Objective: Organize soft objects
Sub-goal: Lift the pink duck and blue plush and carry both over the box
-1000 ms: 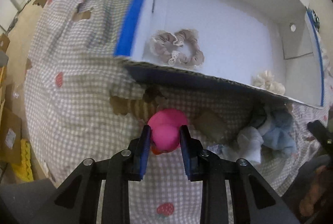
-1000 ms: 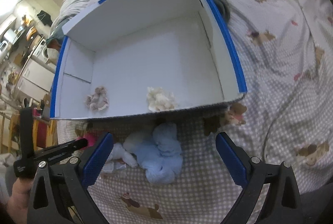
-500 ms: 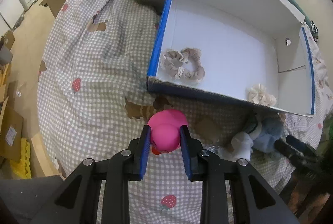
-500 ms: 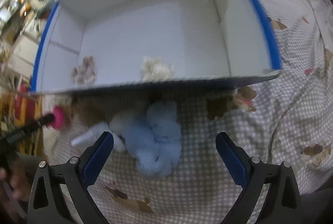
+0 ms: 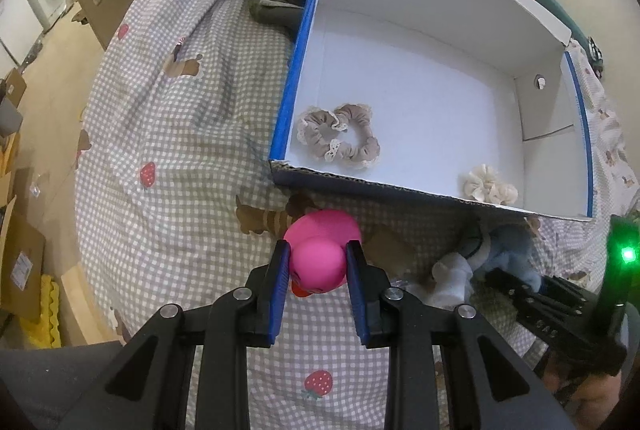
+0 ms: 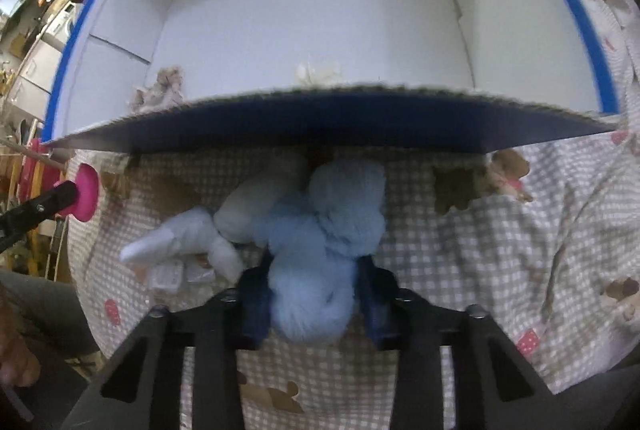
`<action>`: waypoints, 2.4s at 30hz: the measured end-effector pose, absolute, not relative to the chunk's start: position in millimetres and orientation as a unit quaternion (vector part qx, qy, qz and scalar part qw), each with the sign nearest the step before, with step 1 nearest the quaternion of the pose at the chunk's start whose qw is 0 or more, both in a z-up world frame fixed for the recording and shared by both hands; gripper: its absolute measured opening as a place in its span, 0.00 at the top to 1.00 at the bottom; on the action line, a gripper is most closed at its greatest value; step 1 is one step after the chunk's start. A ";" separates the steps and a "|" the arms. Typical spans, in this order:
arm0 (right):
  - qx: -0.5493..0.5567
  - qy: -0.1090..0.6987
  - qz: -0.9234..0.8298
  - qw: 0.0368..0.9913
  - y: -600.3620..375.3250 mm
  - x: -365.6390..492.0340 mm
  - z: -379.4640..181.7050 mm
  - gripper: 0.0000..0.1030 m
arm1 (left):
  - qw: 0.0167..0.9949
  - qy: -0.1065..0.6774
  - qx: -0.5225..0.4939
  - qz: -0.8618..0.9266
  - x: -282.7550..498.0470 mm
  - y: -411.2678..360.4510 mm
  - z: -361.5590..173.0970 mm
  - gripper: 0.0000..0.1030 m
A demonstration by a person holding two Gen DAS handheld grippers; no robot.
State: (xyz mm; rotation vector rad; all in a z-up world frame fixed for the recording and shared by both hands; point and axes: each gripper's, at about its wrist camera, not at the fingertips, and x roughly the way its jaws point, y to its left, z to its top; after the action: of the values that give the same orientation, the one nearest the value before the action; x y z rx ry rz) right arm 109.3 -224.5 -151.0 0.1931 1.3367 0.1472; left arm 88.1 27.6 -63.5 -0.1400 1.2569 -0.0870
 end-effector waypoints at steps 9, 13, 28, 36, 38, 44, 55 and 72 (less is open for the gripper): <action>0.138 0.589 0.077 0.792 -248.5 88.3 -106.1 0.72 | 0.810 0.583 -0.052 -0.032 85.6 26.9 -60.1 0.76; 0.190 0.577 0.103 0.787 -260.5 74.6 -83.4 0.72 | 0.809 0.585 -0.056 -0.029 84.7 30.4 -59.5 0.76; 0.257 0.483 0.161 0.822 -283.9 72.0 -6.8 0.72 | 0.849 0.521 -0.047 -0.067 55.0 30.6 10.3 0.76; 0.270 0.459 0.175 0.828 -289.6 112.7 -5.2 0.72 | 0.867 0.492 -0.023 -0.073 106.0 18.7 39.3 0.76; 0.267 0.457 0.177 0.830 -287.0 124.0 -6.8 0.72 | 0.867 0.492 -0.025 -0.076 124.0 15.6 37.9 0.76; 0.255 0.462 0.180 0.830 -276.3 155.6 -20.4 0.72 | 0.858 0.508 -0.025 -0.065 161.1 5.4 16.2 0.76; 0.133 0.492 0.097 0.855 -252.5 184.0 -76.5 0.72 | 0.867 0.497 -0.014 -0.030 165.0 -4.7 -30.5 0.76; 0.093 0.512 0.112 0.847 -233.3 195.4 -92.5 0.72 | 0.861 0.507 -0.004 -0.037 172.1 -14.8 -51.8 0.76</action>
State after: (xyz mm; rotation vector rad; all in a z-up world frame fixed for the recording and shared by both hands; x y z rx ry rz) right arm 195.4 -233.3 -92.5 0.1959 1.0787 0.2369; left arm 172.1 -14.8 -51.8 -0.0090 1.0639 -0.0767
